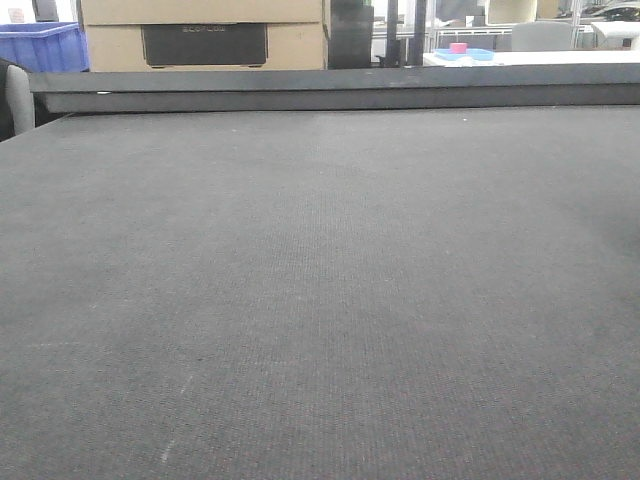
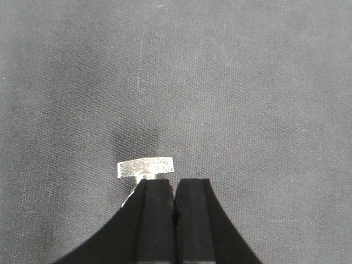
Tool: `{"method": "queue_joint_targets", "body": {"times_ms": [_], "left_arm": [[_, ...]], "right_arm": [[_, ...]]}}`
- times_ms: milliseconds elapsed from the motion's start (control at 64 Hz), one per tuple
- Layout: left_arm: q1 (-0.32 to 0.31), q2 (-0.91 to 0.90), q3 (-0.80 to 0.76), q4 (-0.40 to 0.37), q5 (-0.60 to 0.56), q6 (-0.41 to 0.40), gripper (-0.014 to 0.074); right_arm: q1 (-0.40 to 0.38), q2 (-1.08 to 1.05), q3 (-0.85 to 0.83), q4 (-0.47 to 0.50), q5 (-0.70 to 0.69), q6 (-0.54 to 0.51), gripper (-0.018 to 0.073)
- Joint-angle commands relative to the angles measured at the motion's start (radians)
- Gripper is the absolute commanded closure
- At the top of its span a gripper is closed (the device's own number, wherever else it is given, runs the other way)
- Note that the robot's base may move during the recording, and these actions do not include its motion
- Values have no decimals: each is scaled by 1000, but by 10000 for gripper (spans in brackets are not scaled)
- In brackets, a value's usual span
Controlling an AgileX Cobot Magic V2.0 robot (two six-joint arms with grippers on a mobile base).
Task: Place valve from conveyor to right shelf box
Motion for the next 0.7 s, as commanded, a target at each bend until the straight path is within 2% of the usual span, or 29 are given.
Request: {"method": "queue_joint_targets", "body": {"times_ms": [0, 78, 125, 312, 469, 688], "left_arm": [[2, -1, -11, 0, -2, 1, 707], [2, -1, -11, 0, -2, 1, 707], [2, -1, -11, 0, -2, 1, 707], [2, -1, -11, 0, -2, 1, 707], [2, -1, -11, 0, -7, 1, 707], [2, -1, -11, 0, -7, 1, 707]], "right_arm": [[-3, 2, -9, 2, 4, -3, 196], [-3, 6, -7, 50, 4, -3, 103], [-3, 11, 0, 64, 4, -3, 87], [-3, 38, 85, 63, -49, -3, 95], [-3, 71, 145, 58, -193, -3, 95], [-3, 93, 145, 56, -195, -3, 95]]}}
